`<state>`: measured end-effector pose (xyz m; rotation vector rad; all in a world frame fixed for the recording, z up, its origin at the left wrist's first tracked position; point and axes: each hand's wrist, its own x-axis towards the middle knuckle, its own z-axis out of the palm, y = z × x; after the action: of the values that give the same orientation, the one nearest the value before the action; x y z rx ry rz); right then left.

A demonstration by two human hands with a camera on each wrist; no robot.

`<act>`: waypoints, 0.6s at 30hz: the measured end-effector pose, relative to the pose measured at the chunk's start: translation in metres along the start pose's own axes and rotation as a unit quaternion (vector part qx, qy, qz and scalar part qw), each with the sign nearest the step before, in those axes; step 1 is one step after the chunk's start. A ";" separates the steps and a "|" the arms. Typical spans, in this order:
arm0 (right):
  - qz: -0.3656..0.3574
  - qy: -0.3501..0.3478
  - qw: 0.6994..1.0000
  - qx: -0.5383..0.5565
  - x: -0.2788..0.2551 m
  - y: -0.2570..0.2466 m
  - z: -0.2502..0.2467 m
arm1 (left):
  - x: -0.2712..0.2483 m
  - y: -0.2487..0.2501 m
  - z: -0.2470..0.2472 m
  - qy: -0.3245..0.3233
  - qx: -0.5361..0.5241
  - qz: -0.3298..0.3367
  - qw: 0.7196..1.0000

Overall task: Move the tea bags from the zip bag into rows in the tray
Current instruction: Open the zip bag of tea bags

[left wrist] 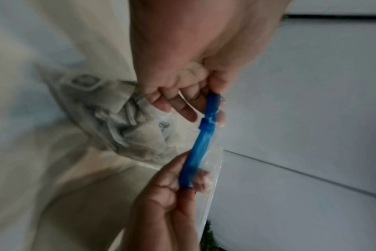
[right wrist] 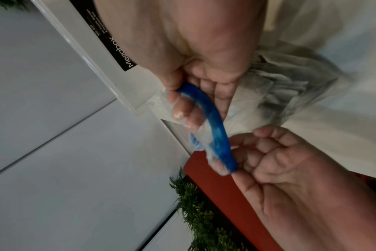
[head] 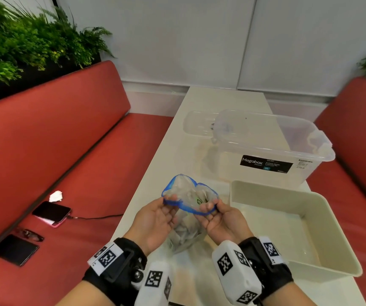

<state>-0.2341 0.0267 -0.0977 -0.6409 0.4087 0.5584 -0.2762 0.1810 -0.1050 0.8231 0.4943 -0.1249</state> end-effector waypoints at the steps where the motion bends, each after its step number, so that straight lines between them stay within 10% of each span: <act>1: 0.005 -0.002 1.000 -0.028 -0.001 -0.001 -0.002 | 0.000 0.000 0.001 -0.009 -0.018 -0.001 1.000; 5: 0.035 -0.002 0.981 -0.188 -0.008 -0.003 -0.003 | -0.001 -0.001 0.006 -0.072 0.014 0.005 0.997; 9: -0.024 0.070 0.925 -0.373 -0.015 -0.004 0.002 | 0.009 0.001 -0.003 0.002 0.191 0.041 0.981; 13: -0.227 0.132 0.707 -0.657 -0.016 -0.006 0.017 | 0.014 0.006 -0.005 0.103 0.409 0.101 0.901; 18: -0.281 0.091 0.455 -0.840 0.001 0.010 0.034 | 0.006 0.022 0.005 0.137 0.707 0.272 0.639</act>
<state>-0.2334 0.0560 -0.0775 -2.7024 -0.3971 0.0267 -0.2629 0.1927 -0.0900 2.5636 0.3319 0.2408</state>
